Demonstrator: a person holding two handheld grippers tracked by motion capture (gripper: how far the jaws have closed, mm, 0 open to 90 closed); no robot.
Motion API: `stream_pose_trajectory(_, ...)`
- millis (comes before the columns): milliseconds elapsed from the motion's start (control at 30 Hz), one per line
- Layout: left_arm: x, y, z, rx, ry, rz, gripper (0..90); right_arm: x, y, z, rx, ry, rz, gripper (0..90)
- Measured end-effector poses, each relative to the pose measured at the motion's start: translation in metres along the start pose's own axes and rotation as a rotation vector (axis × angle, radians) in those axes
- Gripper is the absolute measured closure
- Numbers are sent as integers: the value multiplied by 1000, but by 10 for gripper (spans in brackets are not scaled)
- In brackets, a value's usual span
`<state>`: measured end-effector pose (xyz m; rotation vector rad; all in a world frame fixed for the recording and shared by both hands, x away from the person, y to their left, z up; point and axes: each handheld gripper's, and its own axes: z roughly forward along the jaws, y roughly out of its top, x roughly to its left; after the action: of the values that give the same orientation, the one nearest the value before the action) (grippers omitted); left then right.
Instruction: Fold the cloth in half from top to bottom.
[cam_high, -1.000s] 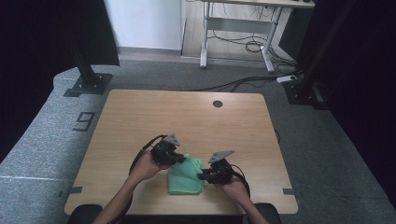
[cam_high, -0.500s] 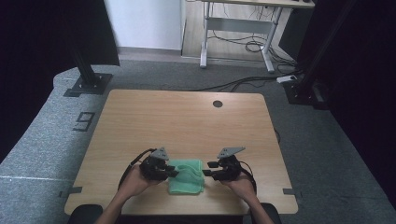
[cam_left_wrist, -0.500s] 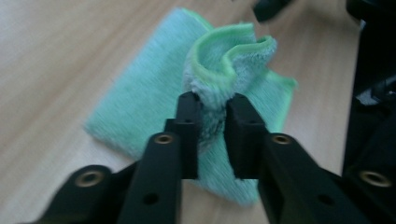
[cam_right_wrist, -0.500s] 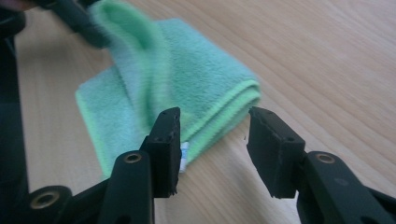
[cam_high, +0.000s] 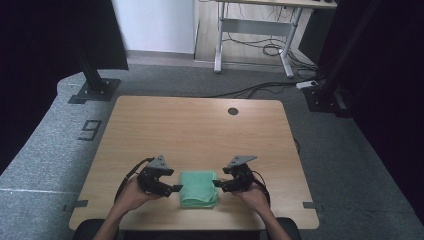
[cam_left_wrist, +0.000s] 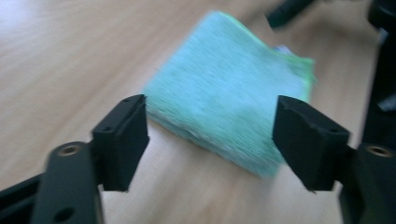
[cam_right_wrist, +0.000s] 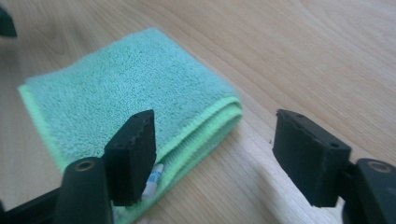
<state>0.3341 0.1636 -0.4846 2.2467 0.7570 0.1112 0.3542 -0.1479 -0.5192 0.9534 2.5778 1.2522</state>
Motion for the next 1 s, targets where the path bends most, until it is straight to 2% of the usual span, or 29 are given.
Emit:
stream_pose_trajectory(33, 0, 0, 5, 3, 10, -12, 229, 2, 0, 3, 4, -1, -3, 253)
stream_pose_trajectory(167, -6, -6, 22, 50, 57, -11, 173, 10, -2, 9, 26, -5, -22, 211)
stream_pose_trajectory(300, -12, -16, 30, 89, 100, -1, 154, 19, -6, 13, 56, -13, -46, 181)
stream_pose_trajectory(433, -13, -23, 30, 79, 108, -21, 154, 26, -12, 12, 85, -19, -67, 173)
stream_pose_trajectory(667, -20, -31, 35, 89, 130, -10, 155, 34, -26, 8, 118, -51, -96, 172)
stream_pose_trajectory(767, -22, -33, 37, 90, 155, -1, 153, 35, -28, 10, 117, -56, -93, 174)
stream_pose_trajectory(900, -24, -38, 40, 78, 209, 18, 118, 36, -30, 11, 106, -69, -102, 171)
stream_pose_trajectory(1000, -24, -39, 42, 72, 224, 18, 92, 36, -32, 12, 94, -77, -107, 164)
